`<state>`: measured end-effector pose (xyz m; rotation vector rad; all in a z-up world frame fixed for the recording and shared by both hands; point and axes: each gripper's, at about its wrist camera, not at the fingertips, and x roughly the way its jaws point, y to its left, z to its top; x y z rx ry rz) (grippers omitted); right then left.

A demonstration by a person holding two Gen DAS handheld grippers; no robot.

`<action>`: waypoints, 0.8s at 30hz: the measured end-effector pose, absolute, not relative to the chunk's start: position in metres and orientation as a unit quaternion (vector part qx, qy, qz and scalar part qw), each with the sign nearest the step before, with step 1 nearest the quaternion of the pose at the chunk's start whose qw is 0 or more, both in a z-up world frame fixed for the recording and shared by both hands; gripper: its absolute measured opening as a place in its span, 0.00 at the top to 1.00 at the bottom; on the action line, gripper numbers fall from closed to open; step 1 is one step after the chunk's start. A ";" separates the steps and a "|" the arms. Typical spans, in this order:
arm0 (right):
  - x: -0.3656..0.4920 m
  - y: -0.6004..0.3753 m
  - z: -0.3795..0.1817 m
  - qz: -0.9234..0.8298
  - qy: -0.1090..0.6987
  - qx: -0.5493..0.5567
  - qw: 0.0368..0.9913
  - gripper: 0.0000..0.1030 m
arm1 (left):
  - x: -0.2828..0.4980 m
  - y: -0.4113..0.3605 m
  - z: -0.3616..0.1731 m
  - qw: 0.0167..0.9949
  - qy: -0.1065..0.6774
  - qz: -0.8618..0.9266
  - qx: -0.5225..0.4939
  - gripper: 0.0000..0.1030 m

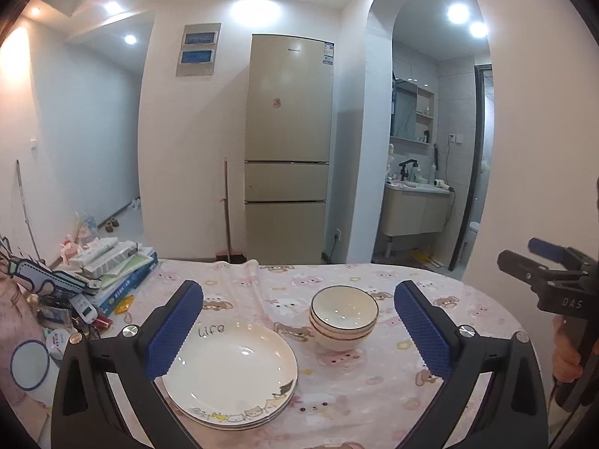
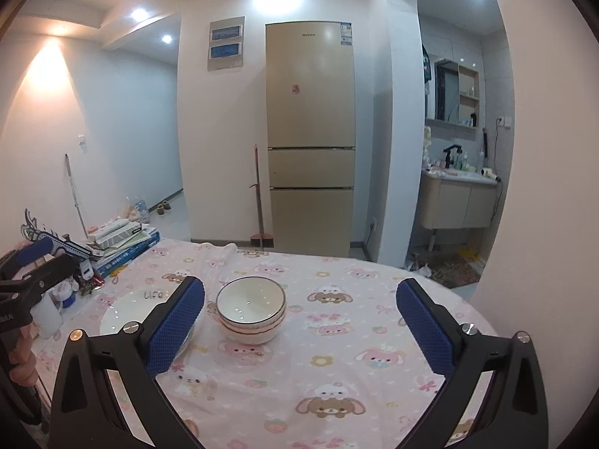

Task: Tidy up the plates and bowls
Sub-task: 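Move both grippers up and over to the pink-banded bowl stack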

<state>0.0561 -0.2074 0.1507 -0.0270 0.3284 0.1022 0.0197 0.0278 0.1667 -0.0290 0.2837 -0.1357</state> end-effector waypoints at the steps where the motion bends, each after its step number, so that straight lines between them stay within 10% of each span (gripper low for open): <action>1: 0.055 -0.207 0.152 0.045 0.159 -0.020 0.986 0.01 | 0.019 0.026 0.167 0.989 0.136 -0.064 -0.011 0.00; 24: 0.128 -0.230 0.152 0.070 0.221 0.047 0.972 0.01 | 0.113 0.003 0.172 0.981 0.180 -0.054 -0.045 0.00</action>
